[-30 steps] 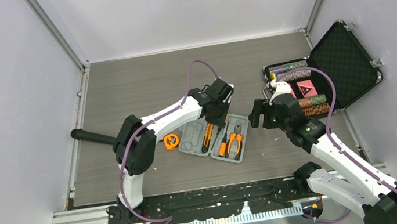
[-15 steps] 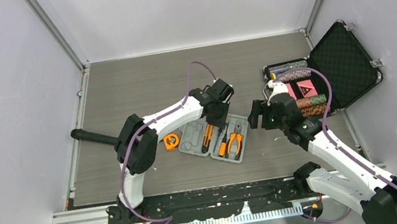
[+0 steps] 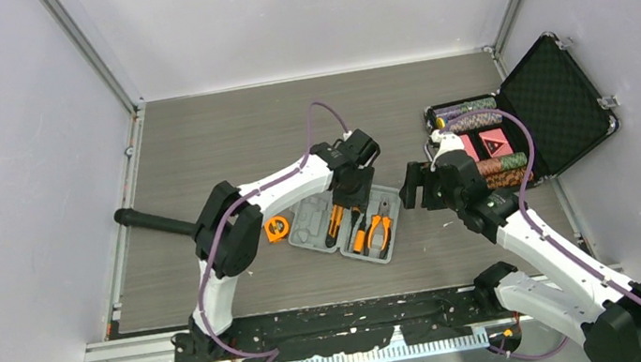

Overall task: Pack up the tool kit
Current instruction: Place the screwdriver in the toolbox, then adjust the screwdriver in the toolbox.

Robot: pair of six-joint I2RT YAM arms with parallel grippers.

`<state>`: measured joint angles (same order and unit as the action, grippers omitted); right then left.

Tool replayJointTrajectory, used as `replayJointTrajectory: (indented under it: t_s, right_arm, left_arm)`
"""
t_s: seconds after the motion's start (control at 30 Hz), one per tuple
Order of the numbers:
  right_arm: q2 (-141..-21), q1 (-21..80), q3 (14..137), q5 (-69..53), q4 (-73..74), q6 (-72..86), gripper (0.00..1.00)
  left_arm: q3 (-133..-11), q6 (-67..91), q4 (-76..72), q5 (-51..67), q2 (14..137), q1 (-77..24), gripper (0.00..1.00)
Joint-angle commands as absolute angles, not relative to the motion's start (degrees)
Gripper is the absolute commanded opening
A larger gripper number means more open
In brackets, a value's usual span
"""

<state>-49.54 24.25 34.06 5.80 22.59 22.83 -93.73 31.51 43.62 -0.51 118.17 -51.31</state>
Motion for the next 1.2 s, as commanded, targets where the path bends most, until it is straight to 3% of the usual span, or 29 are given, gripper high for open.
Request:
replayJointTrajectory:
  t_s: [0.0,0.47,0.87,1.17]
  right_arm:
    - [-49.26,24.01,34.35,5.47,21.57,23.21,0.83]
    - [-54.84,24.07,36.12,-5.37,15.82,23.94,0.77]
    - [-74.23,24.16,41.58,-18.42,2.04,29.91,0.47]
    - [-85.7,24.57,44.0,-23.34,-6.8,34.34,0.35]
  left_arm:
    - [-95.7,31.68,44.02,-1.92,116.24,-51.64,0.47]
    - [-85.34,32.01,47.86,-3.34,104.18,-51.94,0.49]
    - [-77.96,33.16,51.01,-0.68,101.23,-53.16,0.46]
    - [-78.78,34.39,50.25,1.84,102.5,-53.18,0.44]
